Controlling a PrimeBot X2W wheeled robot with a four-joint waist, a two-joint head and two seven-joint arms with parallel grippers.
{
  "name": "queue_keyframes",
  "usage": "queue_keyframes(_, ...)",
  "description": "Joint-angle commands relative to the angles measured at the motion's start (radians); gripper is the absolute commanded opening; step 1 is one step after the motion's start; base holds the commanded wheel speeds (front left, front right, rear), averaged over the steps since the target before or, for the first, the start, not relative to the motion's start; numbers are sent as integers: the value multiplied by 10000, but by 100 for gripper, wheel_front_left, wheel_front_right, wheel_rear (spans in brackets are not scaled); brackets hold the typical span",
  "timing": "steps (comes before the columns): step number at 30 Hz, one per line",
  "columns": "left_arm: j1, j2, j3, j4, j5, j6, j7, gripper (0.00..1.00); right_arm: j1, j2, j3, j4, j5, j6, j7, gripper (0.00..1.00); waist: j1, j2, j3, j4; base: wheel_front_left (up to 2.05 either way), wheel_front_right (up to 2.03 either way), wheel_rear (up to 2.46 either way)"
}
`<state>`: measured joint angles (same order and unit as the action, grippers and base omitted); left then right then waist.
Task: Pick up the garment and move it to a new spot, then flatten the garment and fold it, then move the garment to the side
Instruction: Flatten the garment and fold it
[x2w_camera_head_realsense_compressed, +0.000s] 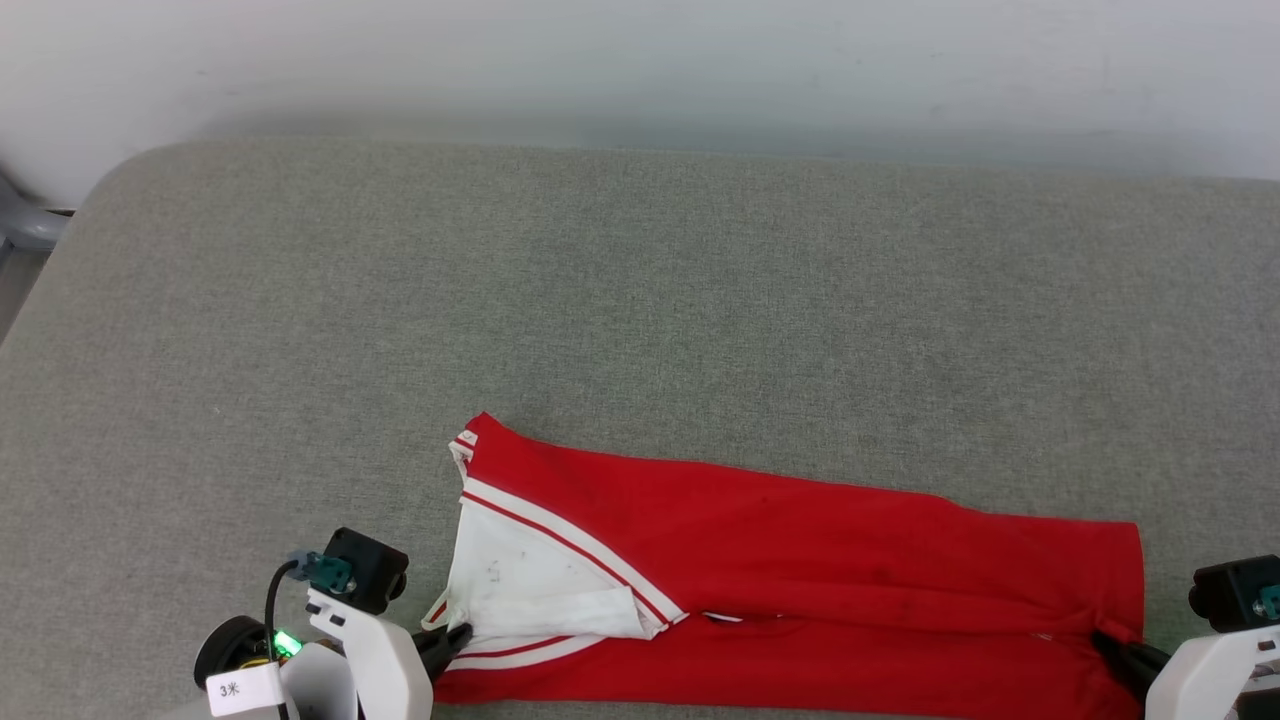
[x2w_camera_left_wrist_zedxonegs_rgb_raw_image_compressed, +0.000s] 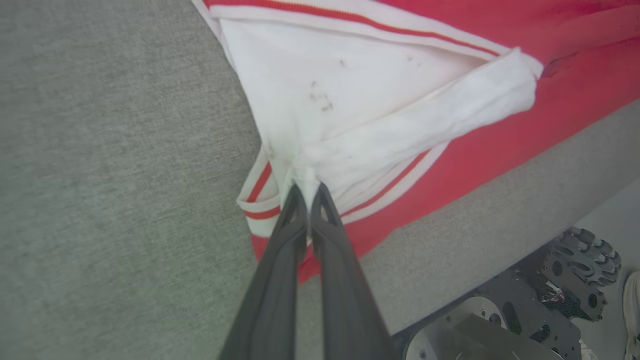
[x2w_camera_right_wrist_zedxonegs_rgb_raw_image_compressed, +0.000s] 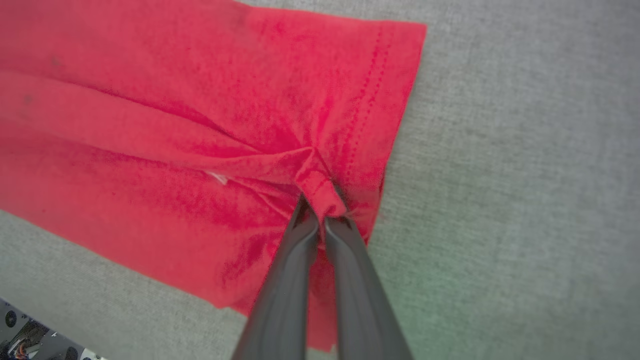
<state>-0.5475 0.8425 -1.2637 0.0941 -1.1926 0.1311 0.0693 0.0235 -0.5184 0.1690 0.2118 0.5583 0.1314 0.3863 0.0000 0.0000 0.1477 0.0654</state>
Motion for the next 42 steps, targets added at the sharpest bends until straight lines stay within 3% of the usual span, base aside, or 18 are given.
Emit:
queue_keyframes(1, 140, -97, 23, 157, -62, -57, -145, 0, 20, 143, 101, 202, 125, -16, -41, 0, 0, 0, -5, 3, 0, 0, 0)
queue_keyframes(2, 158, -151, 72, 251, -75, -44, -256, 14, -40, 168, 87, 235, 175, -16, -112, 14, 0, 0, -31, -4, 0, 0, 0)
queue_keyframes(3, 194, -178, 152, 340, -50, 24, -436, 74, -102, 176, 65, 248, 224, -16, -199, 39, 0, 0, -78, -17, 0, 0, 0)
queue_keyframes(4, 259, -196, 258, 398, -112, 110, -640, 100, -143, 169, 25, 217, 277, -16, -276, 100, 0, 0, -120, -32, 0, 0, 0)
queue_keyframes(10, 642, -147, 904, 77, -199, 720, -2071, 100, -87, -114, -352, -539, 691, -16, -327, 100, 0, 0, -478, -56, 0, 0, 0)
queue_keyframes(15, 804, 1, 1483, -284, 188, 1734, -3025, 100, 48, -562, -839, -1457, 1123, -15, 178, 100, 0, 0, -608, -37, 0, 0, 0)
queue_keyframes(19, 1044, -82, 2070, -533, 656, 2406, -3292, 100, 38, -987, -1113, -1753, 1611, -15, 928, 100, 0, 0, -606, 38, 0, 0, 0)
queue_keyframes(20, 1044, -82, 2070, -533, 656, 2406, -3292, 100, 38, -987, -1113, -1753, 1611, -15, 928, 100, 0, 0, -606, 38, 0, 0, 0)
queue_keyframes(21, 1172, -175, 2486, -642, 945, 2692, -3343, 100, -5, -1262, -1250, -1708, 1935, -15, 1409, 100, 0, 0, -577, 88, 0, 0, 0)
queue_keyframes(26, 1920, -605, 3999, -1032, 2250, 3264, -3356, 100, -147, -1635, -1419, -1287, 2622, -13, 2457, 100, 0, 0, -440, 274, 0, 0, 0)
queue_keyframes(32, 2922, -1396, 5681, -1348, 3692, 3431, -3350, 100, -232, -1469, -1427, -659, 3160, -13, 2933, 100, 0, 0, -325, 511, 0, 0, 0)
queue_keyframes(34, 3639, -2007, 6667, -1353, 4667, 3229, -3351, 100, -376, -1260, -1306, -239, 3389, -13, 2929, 100, 0, 0, -193, 680, 0, 0, 0)
queue_keyframes(42, 4718, -3367, 8498, -1048, 6361, 2659, -3351, 100, -786, -860, -462, 554, 3546, -13, 2755, 100, 0, 0, 51, 836, 0, 0, 0)
